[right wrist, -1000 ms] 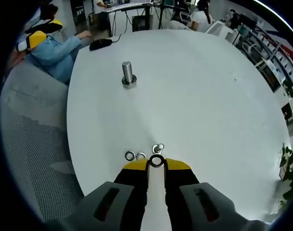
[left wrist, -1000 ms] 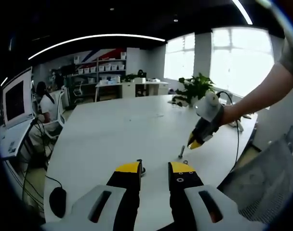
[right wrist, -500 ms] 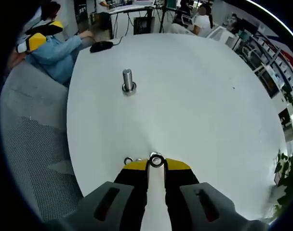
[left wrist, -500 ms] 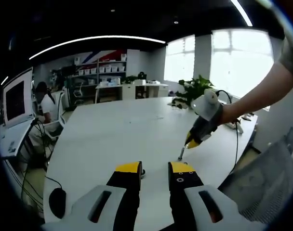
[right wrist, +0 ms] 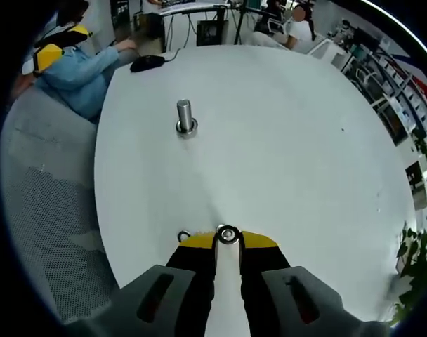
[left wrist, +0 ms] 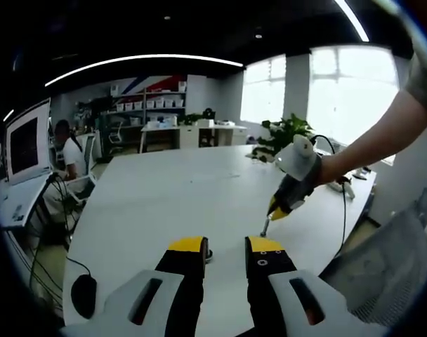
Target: Place the washer onto the threaded stud by aligning its center hole with the stud, sliding it down to the base, and recovering from edge contact or off-axis alignment until the washer reaches the visible bottom stop.
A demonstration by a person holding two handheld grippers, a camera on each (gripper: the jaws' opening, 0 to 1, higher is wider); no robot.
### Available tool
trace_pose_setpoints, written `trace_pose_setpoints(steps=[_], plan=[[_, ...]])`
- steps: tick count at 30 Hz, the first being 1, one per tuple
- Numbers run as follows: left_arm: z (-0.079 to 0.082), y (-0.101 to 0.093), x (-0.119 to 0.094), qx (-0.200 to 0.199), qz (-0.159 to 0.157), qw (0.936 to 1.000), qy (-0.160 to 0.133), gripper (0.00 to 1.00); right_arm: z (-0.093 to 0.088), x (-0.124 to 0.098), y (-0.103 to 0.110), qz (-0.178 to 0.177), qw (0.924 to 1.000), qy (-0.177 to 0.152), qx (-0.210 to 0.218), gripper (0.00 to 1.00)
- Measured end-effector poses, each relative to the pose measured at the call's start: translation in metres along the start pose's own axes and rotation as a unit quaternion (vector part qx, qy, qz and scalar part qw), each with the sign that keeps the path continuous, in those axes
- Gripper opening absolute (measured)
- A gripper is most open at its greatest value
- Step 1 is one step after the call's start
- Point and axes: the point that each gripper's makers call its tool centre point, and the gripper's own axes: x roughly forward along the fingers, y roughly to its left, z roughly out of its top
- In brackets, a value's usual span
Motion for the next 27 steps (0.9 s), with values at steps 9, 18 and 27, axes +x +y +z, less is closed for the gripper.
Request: trace_pose_setpoints(steps=[9,18,27], plan=[[0.0017,0.0001,-0.0011,-0.004,-0.001,1.0000,-0.005,0.20,-0.0015,0.0051,-0.0001,0.001,0.9999,0.012,-0.002,0.14],[0.0020,-0.0012,-0.0007,-0.004,-0.004,1.0000,-0.006,0.20,-0.0059,0.0084,0.0007,0.003,0.9997,0.024,-0.002,0.14],[0.0015,-0.0030,-0.0005,-0.006,-0.008,0.9999,-0.004,0.20,-0.0068,0.0102,0.0000,0.004,0.9996,0.027,0.003,0.14]])
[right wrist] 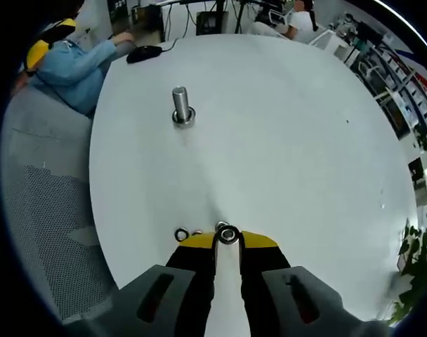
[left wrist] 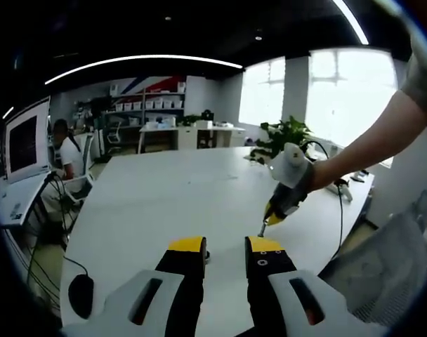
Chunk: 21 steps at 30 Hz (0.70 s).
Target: Place the washer onto the threaded stud by aligning its center hole with the stud, sliding it down to the base, and recovering from edge contact or off-axis alignment until the washer reaches the visible bottom stop.
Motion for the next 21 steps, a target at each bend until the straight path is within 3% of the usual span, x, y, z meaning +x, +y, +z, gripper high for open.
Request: trace_pose_setpoints(steps=[21], plan=[[0.0008,0.0031,-0.0004,-0.008,0.003,1.0000,-0.003,0.20,-0.0010,0.0066,0.0017,0.007,0.9999,0.012,-0.001,0.14]])
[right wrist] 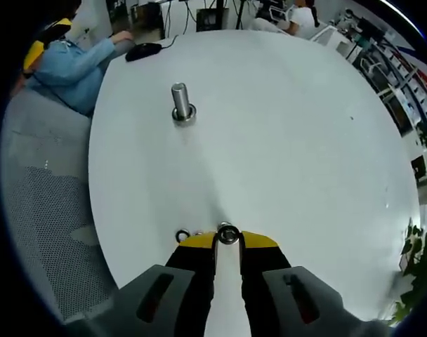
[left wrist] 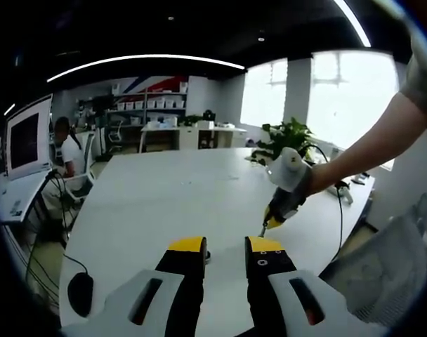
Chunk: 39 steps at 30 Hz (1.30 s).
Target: Place the washer onto the threaded stud by aligning its center hole with the stud, sliding it down to the base, and recovering from edge contact or off-axis alignment until the washer reaches the visible bottom stop.
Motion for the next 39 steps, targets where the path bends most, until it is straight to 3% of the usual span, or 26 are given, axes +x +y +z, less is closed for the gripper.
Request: trace_pose_setpoints(steps=[20,39], plan=[[0.001,0.001,0.000,-0.004,0.001,1.0000,-0.002,0.20,-0.001,-0.002,-0.002,-0.008,0.9999,-0.006,-0.011,0.18],[-0.001,0.000,-0.001,0.002,0.002,1.0000,0.002,0.20,-0.009,-0.014,0.001,-0.013,0.9998,-0.015,0.009,0.18]])
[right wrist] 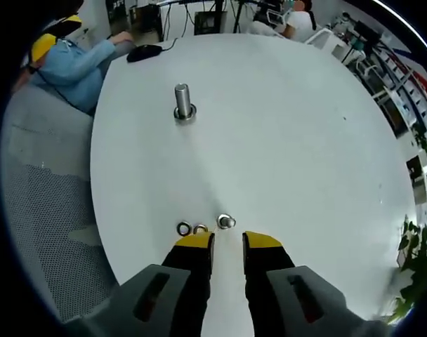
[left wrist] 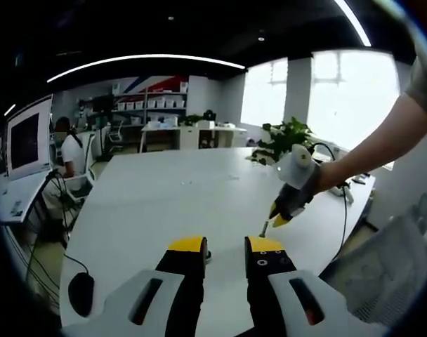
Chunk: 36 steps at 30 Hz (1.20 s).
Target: Place the washer onto the threaded stud by aligning its center hole with the stud, sliding it down to the base, and recovering from edge contact or off-axis alignment until the washer reaches the visible bottom stop.
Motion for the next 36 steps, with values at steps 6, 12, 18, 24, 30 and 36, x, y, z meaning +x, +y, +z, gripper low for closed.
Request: trace_pose_setpoints(steps=[6,12,18,24,30,36], plan=[[0.001,0.002,0.000,-0.001,0.003,1.0000,-0.003,0.20,-0.002,-0.003,0.000,-0.003,0.9999,-0.006,0.010,0.18],[0.002,0.002,0.000,-0.002,0.005,1.0000,-0.004,0.20,-0.004,-0.003,0.003,-0.001,0.9998,-0.010,0.019,0.19],[0.001,0.003,0.000,-0.001,0.007,1.0000,-0.002,0.20,-0.004,-0.003,0.004,-0.007,0.9993,-0.024,0.029,0.19],[0.001,0.005,0.000,-0.002,0.010,0.9999,-0.002,0.20,-0.010,0.003,0.011,0.001,0.9992,-0.021,0.035,0.20],[0.001,0.006,0.000,-0.003,0.013,0.9999,-0.003,0.20,-0.015,0.006,0.015,0.007,0.9992,-0.016,0.036,0.20],[0.002,0.005,-0.001,0.001,0.014,0.9999,-0.005,0.20,-0.014,0.007,0.015,0.008,0.9989,-0.019,0.041,0.20]])
